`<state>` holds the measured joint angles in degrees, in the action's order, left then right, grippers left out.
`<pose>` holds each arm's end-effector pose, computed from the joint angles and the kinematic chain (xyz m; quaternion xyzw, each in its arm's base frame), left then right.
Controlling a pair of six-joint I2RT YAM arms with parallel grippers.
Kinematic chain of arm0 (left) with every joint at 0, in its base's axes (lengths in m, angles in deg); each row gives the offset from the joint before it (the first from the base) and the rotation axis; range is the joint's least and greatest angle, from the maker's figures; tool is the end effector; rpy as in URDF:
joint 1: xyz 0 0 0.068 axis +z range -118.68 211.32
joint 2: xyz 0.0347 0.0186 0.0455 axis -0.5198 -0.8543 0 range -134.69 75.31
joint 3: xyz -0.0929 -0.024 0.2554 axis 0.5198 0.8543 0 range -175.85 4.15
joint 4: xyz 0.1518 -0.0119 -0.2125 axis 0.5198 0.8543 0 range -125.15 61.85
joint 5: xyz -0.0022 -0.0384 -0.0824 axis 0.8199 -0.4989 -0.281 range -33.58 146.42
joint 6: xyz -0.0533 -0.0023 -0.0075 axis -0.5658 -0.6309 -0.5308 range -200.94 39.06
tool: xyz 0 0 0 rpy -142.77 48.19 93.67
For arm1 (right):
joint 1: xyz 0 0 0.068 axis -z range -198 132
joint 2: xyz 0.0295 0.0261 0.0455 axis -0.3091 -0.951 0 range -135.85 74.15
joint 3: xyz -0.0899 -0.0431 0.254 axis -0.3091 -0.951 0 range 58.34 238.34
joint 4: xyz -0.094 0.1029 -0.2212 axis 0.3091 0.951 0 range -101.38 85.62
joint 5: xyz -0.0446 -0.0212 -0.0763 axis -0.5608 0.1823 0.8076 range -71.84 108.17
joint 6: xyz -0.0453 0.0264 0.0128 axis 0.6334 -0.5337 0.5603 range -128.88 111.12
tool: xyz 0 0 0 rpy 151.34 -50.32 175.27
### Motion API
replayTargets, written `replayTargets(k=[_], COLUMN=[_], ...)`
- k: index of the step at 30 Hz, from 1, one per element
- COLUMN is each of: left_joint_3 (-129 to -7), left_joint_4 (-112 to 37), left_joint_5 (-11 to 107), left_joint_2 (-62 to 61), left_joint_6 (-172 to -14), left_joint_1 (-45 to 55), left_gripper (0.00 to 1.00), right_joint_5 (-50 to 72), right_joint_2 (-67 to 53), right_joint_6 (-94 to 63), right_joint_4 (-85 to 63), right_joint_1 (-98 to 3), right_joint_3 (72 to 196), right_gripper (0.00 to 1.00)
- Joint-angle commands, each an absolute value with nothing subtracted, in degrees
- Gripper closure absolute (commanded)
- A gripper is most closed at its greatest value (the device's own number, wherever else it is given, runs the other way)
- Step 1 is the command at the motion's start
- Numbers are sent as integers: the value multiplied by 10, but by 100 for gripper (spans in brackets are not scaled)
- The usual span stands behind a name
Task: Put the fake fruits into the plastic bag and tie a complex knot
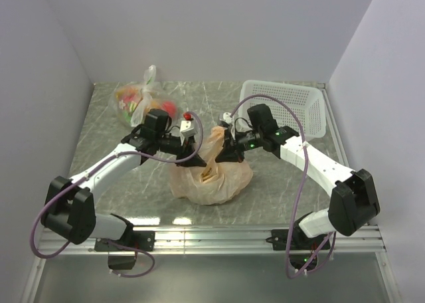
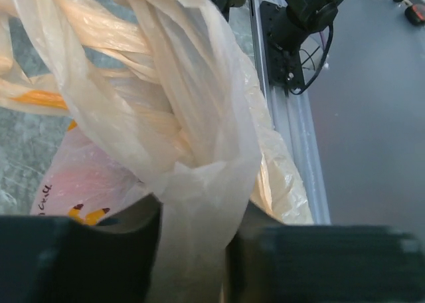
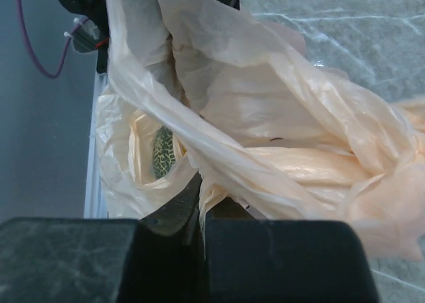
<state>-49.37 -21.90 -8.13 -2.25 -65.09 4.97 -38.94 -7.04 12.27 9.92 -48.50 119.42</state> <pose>0.2387 -0.1542 0.2722 0.4939 0.6215 -0.5108 0.3300 0.2434 0.1781 0.2848 -0.5257 0.6350 0.4636 0.3247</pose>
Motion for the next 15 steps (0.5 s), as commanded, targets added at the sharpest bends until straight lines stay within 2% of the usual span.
replayTargets(k=[1, 2, 5, 9, 13, 15], left_joint_3=[-516, -515, -523, -533, -533, -534], left_joint_4=[-217, -227, -236, -225, -230, -228], left_joint_5=[-79, -70, -50, -31, -31, -33], left_joint_2=[10, 17, 40, 53, 52, 47], left_joint_6=[-671, -686, -721, -739, -753, -750], left_joint_1=[51, 53, 55, 56, 56, 57], left_gripper=[67, 58, 48, 44, 53, 72], right_joint_5=[-412, -409, -408, -404, -405, -403], right_joint_2=[-76, -75, -71, -61, -57, -55], right_joint_6=[133, 136, 153, 165, 169, 159], right_joint_4=[73, 76, 89, 96, 97, 92], right_joint_1=[-485, -484, -481, -480, -478, -476], right_joint_3=[1204, 1202, 1196, 1183, 1178, 1175], right_gripper=[100, 100, 100, 100, 100, 100])
